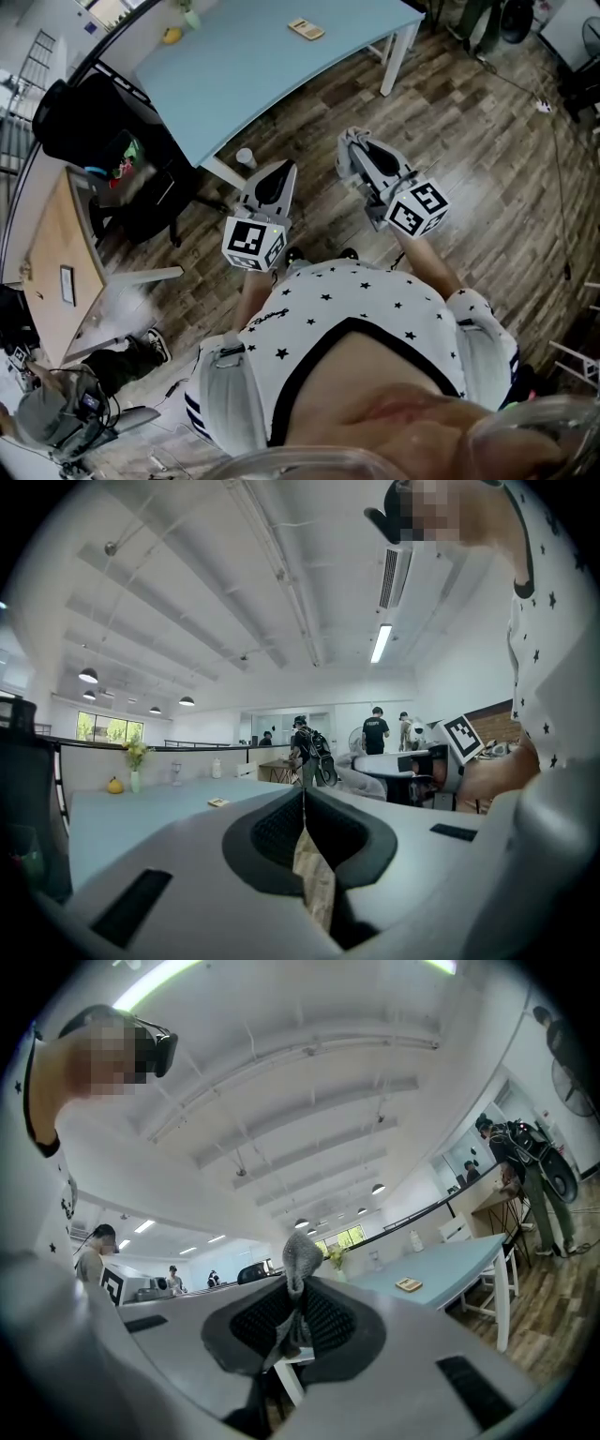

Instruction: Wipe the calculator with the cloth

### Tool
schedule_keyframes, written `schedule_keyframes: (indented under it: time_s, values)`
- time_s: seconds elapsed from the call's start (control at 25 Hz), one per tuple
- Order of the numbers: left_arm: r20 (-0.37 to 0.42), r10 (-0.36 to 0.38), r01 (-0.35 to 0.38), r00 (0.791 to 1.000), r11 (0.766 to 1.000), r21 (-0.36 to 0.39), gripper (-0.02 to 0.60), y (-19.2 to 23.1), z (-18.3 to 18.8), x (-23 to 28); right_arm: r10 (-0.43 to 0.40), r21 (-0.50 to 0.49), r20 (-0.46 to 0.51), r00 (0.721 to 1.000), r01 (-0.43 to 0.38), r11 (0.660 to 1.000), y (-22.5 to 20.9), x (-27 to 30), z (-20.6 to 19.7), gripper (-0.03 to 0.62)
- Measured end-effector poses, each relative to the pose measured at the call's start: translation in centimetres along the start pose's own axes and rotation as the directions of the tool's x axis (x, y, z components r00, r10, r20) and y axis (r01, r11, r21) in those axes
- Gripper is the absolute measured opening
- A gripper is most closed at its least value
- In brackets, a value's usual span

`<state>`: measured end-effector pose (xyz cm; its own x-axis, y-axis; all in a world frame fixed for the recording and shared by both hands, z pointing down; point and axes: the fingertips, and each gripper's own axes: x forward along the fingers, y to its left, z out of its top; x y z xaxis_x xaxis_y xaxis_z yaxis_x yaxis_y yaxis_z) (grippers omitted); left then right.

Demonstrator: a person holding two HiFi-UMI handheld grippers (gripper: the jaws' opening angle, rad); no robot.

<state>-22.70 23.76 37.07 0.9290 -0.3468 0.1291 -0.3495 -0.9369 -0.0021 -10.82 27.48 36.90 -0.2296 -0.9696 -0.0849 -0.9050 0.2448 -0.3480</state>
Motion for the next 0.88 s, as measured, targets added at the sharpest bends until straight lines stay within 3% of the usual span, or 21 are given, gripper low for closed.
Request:
schedule_keyframes:
  time_s: [0.4, 0.88]
  values:
    - [-0.014, -0.057, 0.058, 0.998, 0.998, 0.03, 0.031, -5.0, 0.0, 3.1, -0.057, 0.014, 0.034, 0.998, 0.056, 0.998, -3.4, -5.0, 0.7, 0.041]
    - [-0.009, -0.106, 0.106, 0.994, 0.994, 0.008, 0.031, -5.0, -0.8, 6.1, -0.117, 0.03, 0.049, 0.992, 0.116, 0.993, -6.0, -5.9, 0.6, 0.043]
